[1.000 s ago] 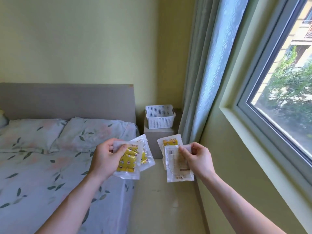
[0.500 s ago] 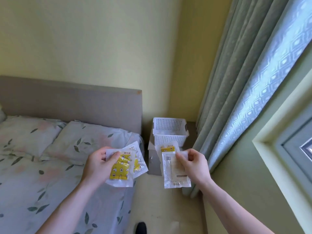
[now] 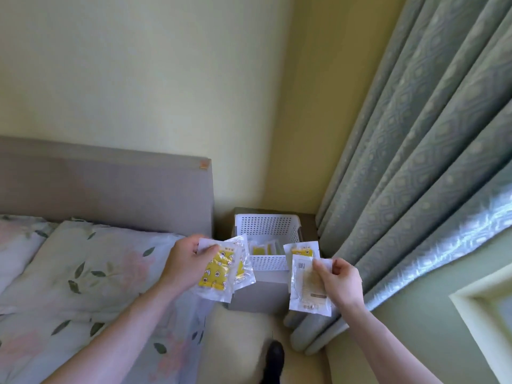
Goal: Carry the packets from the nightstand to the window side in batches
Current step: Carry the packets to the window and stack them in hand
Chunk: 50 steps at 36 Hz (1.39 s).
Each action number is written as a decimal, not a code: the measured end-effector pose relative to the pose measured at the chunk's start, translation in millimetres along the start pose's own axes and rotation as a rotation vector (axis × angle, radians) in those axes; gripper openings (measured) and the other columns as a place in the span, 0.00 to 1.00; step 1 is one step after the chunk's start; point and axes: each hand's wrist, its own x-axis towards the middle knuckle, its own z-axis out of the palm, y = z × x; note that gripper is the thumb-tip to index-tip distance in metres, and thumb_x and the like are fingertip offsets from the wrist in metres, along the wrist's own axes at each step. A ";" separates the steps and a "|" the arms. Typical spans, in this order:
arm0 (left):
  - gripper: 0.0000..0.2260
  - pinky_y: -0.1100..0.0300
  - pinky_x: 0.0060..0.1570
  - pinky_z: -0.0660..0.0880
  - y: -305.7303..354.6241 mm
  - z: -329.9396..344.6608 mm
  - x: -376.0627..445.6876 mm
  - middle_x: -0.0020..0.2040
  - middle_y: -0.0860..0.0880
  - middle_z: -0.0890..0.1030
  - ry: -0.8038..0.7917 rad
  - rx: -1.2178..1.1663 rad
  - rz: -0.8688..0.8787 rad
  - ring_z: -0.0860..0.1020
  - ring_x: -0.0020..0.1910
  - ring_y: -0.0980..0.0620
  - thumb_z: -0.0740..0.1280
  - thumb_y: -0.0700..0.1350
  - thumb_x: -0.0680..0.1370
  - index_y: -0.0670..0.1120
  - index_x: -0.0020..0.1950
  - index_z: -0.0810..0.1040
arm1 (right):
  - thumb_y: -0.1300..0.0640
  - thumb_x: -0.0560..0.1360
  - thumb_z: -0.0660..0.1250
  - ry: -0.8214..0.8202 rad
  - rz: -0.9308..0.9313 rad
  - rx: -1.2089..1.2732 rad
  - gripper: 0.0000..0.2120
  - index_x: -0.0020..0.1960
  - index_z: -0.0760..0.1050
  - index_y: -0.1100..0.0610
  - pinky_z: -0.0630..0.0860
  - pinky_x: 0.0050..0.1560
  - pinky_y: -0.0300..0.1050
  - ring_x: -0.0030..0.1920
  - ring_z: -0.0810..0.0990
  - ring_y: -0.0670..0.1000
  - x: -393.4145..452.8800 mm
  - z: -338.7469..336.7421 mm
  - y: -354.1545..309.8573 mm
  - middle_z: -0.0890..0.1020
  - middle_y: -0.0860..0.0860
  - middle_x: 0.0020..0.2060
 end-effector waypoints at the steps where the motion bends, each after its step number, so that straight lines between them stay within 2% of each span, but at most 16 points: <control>1: 0.07 0.55 0.40 0.76 0.4 4.2 14.1 0.35 0.53 0.84 -0.009 0.006 -0.008 0.82 0.36 0.52 0.72 0.45 0.77 0.49 0.39 0.82 | 0.44 0.75 0.73 0.006 0.011 -0.006 0.15 0.39 0.80 0.55 0.84 0.43 0.53 0.40 0.85 0.51 15.1 3.2 -0.8 0.85 0.48 0.35; 5: 0.06 0.57 0.40 0.75 2.4 20.9 62.3 0.35 0.52 0.84 -0.019 0.021 -0.046 0.80 0.35 0.53 0.71 0.44 0.77 0.48 0.40 0.83 | 0.45 0.75 0.73 -0.002 0.046 -0.014 0.15 0.38 0.79 0.55 0.82 0.37 0.51 0.36 0.83 0.51 75.1 21.7 -0.6 0.84 0.49 0.32; 7: 0.06 0.56 0.41 0.76 2.0 28.6 84.0 0.35 0.51 0.84 -0.029 0.038 -0.070 0.80 0.34 0.53 0.71 0.44 0.77 0.48 0.40 0.83 | 0.47 0.75 0.73 -0.023 0.068 -0.019 0.14 0.38 0.79 0.56 0.79 0.39 0.48 0.38 0.82 0.53 104.9 32.4 0.0 0.83 0.50 0.33; 12: 0.06 0.50 0.40 0.79 1.6 48.3 141.4 0.34 0.51 0.84 0.007 0.105 -0.121 0.81 0.34 0.51 0.72 0.49 0.74 0.54 0.37 0.82 | 0.46 0.75 0.72 -0.106 0.131 -0.021 0.11 0.41 0.80 0.53 0.81 0.39 0.48 0.40 0.83 0.52 181.6 62.6 -1.7 0.84 0.50 0.36; 14: 0.05 0.46 0.41 0.81 -3.5 56.1 160.8 0.34 0.51 0.84 0.008 0.116 -0.153 0.83 0.35 0.49 0.72 0.52 0.72 0.53 0.38 0.82 | 0.48 0.75 0.72 -0.143 0.164 -0.027 0.11 0.41 0.80 0.54 0.80 0.39 0.47 0.38 0.83 0.51 210.7 78.2 1.7 0.84 0.50 0.35; 16: 0.10 0.44 0.41 0.82 -8.4 65.9 178.5 0.35 0.50 0.85 0.033 0.132 -0.177 0.84 0.37 0.47 0.70 0.56 0.69 0.50 0.40 0.84 | 0.49 0.75 0.73 -0.182 0.176 -0.045 0.11 0.40 0.79 0.56 0.77 0.36 0.45 0.36 0.82 0.52 234.7 94.4 3.8 0.84 0.50 0.34; 21: 0.06 0.54 0.40 0.78 -8.3 87.9 212.6 0.35 0.51 0.83 0.066 0.246 -0.254 0.81 0.37 0.52 0.74 0.46 0.75 0.49 0.39 0.82 | 0.51 0.75 0.73 -0.232 0.209 -0.117 0.13 0.37 0.77 0.57 0.69 0.33 0.42 0.35 0.76 0.50 278.4 128.9 13.3 0.82 0.52 0.35; 23: 0.06 0.53 0.42 0.78 -15.5 92.9 226.1 0.37 0.50 0.83 0.053 0.259 -0.303 0.81 0.39 0.51 0.73 0.47 0.76 0.48 0.41 0.82 | 0.51 0.75 0.73 -0.243 0.234 -0.140 0.12 0.37 0.77 0.56 0.71 0.34 0.42 0.36 0.78 0.50 292.3 141.6 21.3 0.82 0.52 0.36; 25: 0.05 0.56 0.42 0.77 -24.3 97.6 240.9 0.37 0.50 0.83 0.037 0.282 -0.307 0.81 0.39 0.51 0.73 0.47 0.76 0.47 0.41 0.83 | 0.52 0.75 0.73 -0.256 0.261 -0.167 0.11 0.37 0.77 0.53 0.77 0.39 0.45 0.40 0.81 0.53 307.3 153.4 31.3 0.84 0.53 0.39; 29: 0.06 0.71 0.33 0.69 -38.7 106.9 268.6 0.37 0.52 0.82 -0.049 0.325 -0.314 0.79 0.36 0.59 0.72 0.50 0.76 0.50 0.41 0.81 | 0.53 0.75 0.73 -0.239 0.309 -0.215 0.07 0.40 0.81 0.56 0.82 0.48 0.54 0.44 0.84 0.58 333.2 176.4 52.0 0.86 0.55 0.42; 33: 0.06 0.67 0.31 0.72 -61.1 118.0 295.9 0.39 0.51 0.83 -0.094 0.288 -0.373 0.80 0.30 0.58 0.72 0.55 0.74 0.55 0.42 0.82 | 0.52 0.76 0.72 -0.220 0.334 -0.251 0.09 0.47 0.82 0.58 0.79 0.48 0.51 0.47 0.82 0.59 354.8 199.9 66.3 0.86 0.58 0.48; 37: 0.06 0.69 0.24 0.69 -71.3 130.1 314.0 0.38 0.51 0.79 -0.117 0.297 -0.370 0.76 0.25 0.60 0.72 0.51 0.76 0.49 0.44 0.82 | 0.52 0.78 0.69 -0.236 0.362 -0.286 0.14 0.55 0.80 0.62 0.76 0.49 0.47 0.53 0.81 0.61 364.9 224.1 80.8 0.83 0.59 0.52; 41: 0.08 0.68 0.26 0.67 -84.5 139.1 326.5 0.38 0.51 0.78 -0.161 0.328 -0.358 0.76 0.26 0.59 0.72 0.54 0.76 0.51 0.41 0.79 | 0.52 0.78 0.68 -0.220 0.417 -0.287 0.13 0.55 0.79 0.62 0.78 0.53 0.50 0.53 0.81 0.60 367.5 243.0 99.5 0.83 0.58 0.53; 44: 0.12 0.68 0.26 0.65 -90.3 146.0 334.4 0.33 0.54 0.74 -0.161 0.330 -0.348 0.73 0.24 0.58 0.72 0.53 0.76 0.53 0.35 0.74 | 0.52 0.79 0.67 -0.230 0.456 -0.262 0.13 0.57 0.78 0.61 0.79 0.55 0.54 0.55 0.80 0.61 368.1 254.0 112.1 0.82 0.58 0.54; 48: 0.18 0.69 0.26 0.66 -87.1 156.3 340.0 0.26 0.54 0.69 -0.129 0.300 -0.312 0.71 0.22 0.58 0.73 0.46 0.76 0.51 0.32 0.68 | 0.52 0.80 0.67 -0.249 0.468 -0.289 0.13 0.57 0.78 0.61 0.72 0.49 0.45 0.56 0.79 0.61 374.1 263.5 117.9 0.81 0.58 0.53; 50: 0.20 0.69 0.25 0.66 -84.7 159.9 342.5 0.27 0.53 0.66 -0.128 0.294 -0.311 0.70 0.21 0.58 0.73 0.45 0.76 0.51 0.31 0.66 | 0.51 0.79 0.67 -0.269 0.478 -0.326 0.12 0.54 0.79 0.60 0.72 0.48 0.44 0.53 0.80 0.60 377.6 267.1 122.8 0.83 0.58 0.52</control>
